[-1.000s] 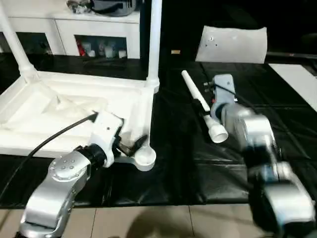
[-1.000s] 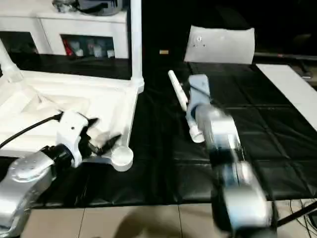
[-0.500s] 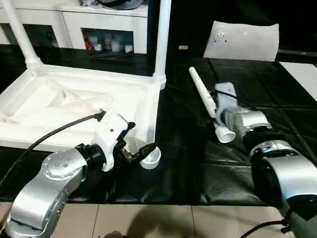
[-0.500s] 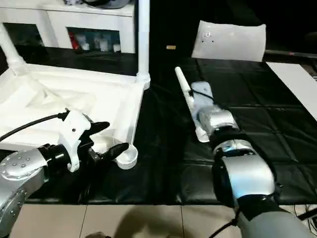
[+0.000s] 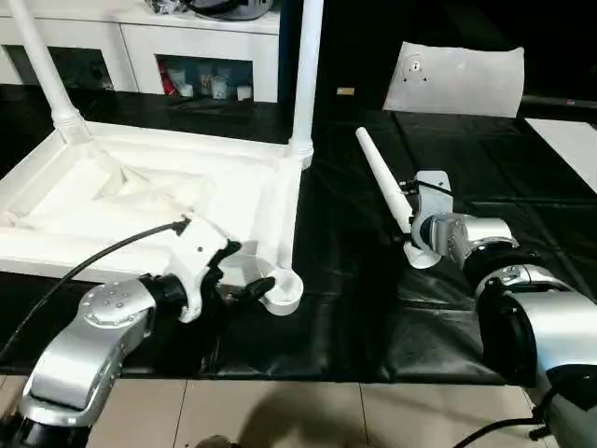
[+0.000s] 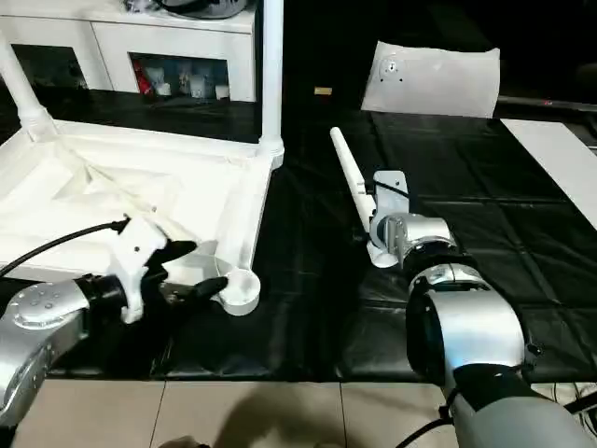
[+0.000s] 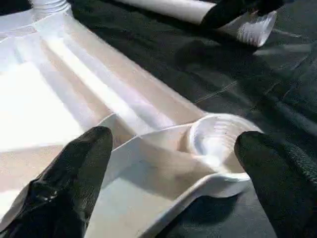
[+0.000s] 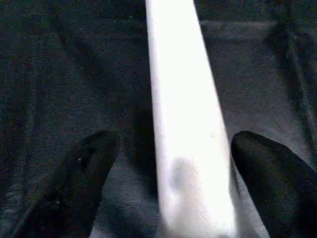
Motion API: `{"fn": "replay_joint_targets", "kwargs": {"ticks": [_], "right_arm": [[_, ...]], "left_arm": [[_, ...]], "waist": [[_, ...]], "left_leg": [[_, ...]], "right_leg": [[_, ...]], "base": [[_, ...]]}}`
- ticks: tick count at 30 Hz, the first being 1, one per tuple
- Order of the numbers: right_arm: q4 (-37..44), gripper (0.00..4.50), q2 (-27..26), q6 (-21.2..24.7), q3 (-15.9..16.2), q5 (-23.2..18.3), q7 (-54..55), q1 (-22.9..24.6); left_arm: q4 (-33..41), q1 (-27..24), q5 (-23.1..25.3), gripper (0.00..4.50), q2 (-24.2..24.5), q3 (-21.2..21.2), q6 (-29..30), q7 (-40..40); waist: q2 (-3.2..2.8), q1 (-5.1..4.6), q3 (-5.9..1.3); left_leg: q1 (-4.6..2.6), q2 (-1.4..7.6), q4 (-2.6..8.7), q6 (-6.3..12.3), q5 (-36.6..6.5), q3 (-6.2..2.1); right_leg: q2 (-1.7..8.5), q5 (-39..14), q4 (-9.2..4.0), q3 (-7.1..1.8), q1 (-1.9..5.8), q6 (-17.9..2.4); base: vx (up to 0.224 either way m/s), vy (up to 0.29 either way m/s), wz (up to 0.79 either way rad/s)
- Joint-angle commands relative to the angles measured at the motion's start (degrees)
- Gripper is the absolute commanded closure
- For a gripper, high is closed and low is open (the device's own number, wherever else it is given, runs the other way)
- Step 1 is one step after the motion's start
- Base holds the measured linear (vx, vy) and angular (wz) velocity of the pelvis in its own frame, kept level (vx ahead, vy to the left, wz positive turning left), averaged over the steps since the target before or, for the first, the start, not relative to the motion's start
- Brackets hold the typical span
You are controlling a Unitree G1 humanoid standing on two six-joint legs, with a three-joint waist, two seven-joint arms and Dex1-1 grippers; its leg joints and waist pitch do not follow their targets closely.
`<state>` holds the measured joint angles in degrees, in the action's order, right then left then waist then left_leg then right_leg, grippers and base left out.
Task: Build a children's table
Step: Pick table leg
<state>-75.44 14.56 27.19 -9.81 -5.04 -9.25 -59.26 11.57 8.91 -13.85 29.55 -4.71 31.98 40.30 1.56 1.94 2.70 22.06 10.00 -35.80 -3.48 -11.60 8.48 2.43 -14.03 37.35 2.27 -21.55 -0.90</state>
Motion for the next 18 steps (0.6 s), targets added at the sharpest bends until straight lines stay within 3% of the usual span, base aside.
{"fn": "replay_joint_targets", "kwargs": {"ticks": [1,13,17,18], "right_arm": [[-1.53,0.6,0.67,2.13,-1.21,-1.04,-0.11,-0.76],[-2.24,1.67,0.8,7.76,-1.66,0.09,-1.88,-0.19],[-2.3,1.96,1.04,8.52,-0.27,1.87,-2.67,0.32],[-2.32,1.96,1.05,8.51,0.12,2.31,-2.82,0.41]], "left_arm": [[-2.13,0.79,0.39,0.0,0.64,0.64,-2.34,1.34],[-15.68,4.87,2.17,0.0,-1.14,-1.63,-12.48,4.33],[-8.78,3.54,1.14,0.0,-2.92,-2.6,-9.88,2.47],[-8.48,4.19,1.63,0.0,-3.6,-3.44,-9.7,2.06]], "waist": [[-0.45,0.07,-3.43],[-0.42,0.34,-3.41],[-0.19,0.39,-3.56],[0.14,0.32,-3.47]], "left_leg": [[-1.07,2.58,4.11,0.52,-3.58,0.12],[-1.16,2.77,4.42,-0.55,-4.65,0.16],[-1.11,3.08,4.35,-0.35,-3.09,0.12],[-1.04,3.02,4.35,-0.03,-3.21,0.21]], "right_leg": [[4.73,3.77,-3.57,-2.47,2.33,-14.41],[5.1,3.18,-3.7,-2.56,2.41,-15.0],[5.3,5.5,-3.37,-2.51,2.55,-15.55],[5.23,5.18,-3.48,-2.53,2.55,-15.56]], "base": [[0.0,0.0,0.0],[0.0,0.0,0.0],[0.0,0.0,0.0],[0.0,0.0,0.0]]}}
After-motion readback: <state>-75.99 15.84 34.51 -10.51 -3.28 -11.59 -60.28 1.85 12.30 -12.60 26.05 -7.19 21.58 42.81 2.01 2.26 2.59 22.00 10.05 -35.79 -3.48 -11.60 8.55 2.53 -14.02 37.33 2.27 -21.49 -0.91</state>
